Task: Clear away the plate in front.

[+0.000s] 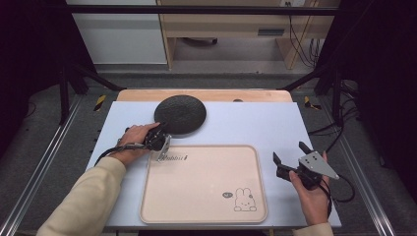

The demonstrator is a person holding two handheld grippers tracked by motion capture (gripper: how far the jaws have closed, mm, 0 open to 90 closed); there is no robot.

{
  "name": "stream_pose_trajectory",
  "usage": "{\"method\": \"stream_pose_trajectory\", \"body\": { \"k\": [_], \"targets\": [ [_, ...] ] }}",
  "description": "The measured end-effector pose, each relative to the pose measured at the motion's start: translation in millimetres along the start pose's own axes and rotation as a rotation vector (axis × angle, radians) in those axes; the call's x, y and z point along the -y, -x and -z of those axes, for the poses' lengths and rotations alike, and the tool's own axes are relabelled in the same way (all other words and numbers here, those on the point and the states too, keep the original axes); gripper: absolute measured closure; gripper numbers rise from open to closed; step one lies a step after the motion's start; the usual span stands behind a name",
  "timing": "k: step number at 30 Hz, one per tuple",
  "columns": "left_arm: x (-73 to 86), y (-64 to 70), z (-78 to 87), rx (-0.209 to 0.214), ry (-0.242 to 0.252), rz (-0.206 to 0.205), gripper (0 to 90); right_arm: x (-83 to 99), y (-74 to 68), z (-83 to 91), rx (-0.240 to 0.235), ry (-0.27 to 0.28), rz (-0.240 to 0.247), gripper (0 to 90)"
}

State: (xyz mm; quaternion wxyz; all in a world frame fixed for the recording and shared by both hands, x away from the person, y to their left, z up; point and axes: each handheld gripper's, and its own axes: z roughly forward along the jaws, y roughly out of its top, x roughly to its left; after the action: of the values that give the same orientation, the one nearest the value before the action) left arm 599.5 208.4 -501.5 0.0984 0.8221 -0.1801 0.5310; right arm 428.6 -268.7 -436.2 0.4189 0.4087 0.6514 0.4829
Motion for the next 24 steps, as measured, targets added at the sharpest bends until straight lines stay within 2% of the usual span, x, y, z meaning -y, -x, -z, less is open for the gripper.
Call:
{"method": "stream_pose_trajectory", "body": {
  "k": [12, 24],
  "targets": [
    [-1.1, 0.7, -5.9, 0.008, -0.006, 0.023, 62.6, -0.3, 0.4, -0.2, 0.003, 0.001, -0.006, 8.0],
    [-0.3, 1.1, -7.8, 0.0, -0.006, 0.009, 62.9, -0.3, 0.4, -0.3, 0.007, -0.001, -0.007, 8.0]
  ]
}}
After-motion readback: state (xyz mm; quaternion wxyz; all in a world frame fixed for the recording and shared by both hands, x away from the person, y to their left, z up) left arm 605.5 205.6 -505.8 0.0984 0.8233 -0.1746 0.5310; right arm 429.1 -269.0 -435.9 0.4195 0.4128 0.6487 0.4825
